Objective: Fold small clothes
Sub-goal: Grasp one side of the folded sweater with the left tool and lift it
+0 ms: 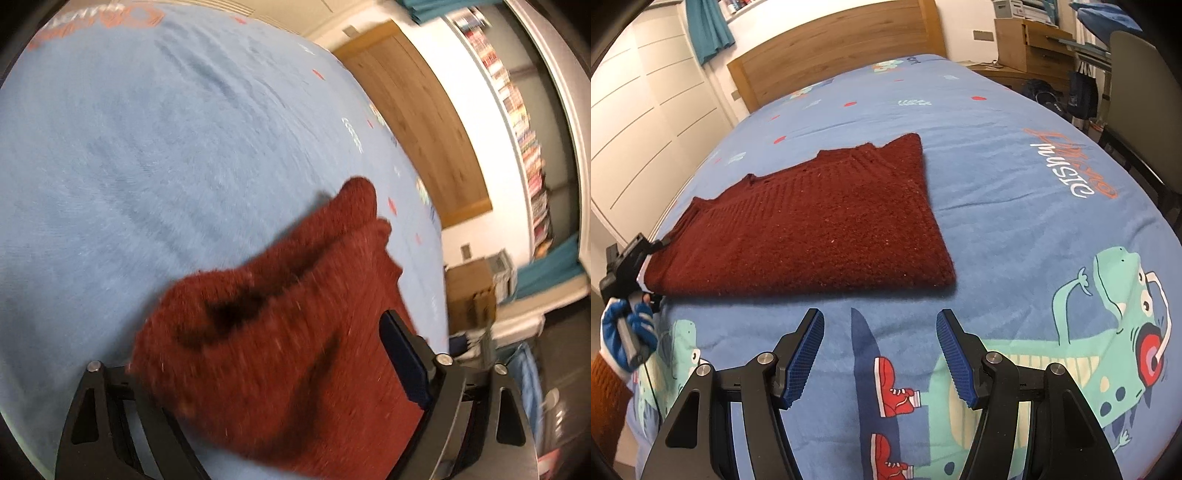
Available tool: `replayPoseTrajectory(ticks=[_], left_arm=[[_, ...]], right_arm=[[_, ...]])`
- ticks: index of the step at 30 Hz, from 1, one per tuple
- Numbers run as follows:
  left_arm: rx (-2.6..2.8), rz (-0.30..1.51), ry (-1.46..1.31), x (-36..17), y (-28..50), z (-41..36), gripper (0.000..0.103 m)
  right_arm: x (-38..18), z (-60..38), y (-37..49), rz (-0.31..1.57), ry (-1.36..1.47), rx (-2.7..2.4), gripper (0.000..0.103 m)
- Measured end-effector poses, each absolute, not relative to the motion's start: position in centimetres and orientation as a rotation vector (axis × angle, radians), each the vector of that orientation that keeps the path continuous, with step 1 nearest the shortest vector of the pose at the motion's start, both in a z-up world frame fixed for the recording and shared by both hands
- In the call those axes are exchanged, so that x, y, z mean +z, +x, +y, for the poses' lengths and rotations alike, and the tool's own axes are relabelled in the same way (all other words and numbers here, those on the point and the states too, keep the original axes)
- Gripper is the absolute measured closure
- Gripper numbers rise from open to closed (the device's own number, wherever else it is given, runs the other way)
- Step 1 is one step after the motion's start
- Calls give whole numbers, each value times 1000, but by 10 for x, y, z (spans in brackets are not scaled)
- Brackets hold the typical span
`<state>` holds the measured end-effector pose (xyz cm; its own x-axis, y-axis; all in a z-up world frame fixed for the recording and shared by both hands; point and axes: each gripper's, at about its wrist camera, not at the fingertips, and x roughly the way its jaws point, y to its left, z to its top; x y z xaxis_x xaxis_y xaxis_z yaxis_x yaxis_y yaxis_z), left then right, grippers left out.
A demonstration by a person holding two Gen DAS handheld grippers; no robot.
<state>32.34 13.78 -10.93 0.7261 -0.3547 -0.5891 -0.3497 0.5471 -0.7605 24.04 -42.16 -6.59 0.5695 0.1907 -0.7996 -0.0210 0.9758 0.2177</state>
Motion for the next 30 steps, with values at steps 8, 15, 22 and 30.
replayPoseTrajectory(ticks=[8,15,22,30], left_arm=[[4,791,-1129,-113,326,161,74],[-1,769,-1161,-92,329,166,80],[-40,748,-1127,-60,345,139,82],[-120,728,-1138,-23,365,88,82]], right_arm=[[-66,-430,240,945,228,139,38],[-62,-446,229,930,260,137,38],[-53,-469,216,901,302,121,38],[-39,-491,201,863,327,121,38]])
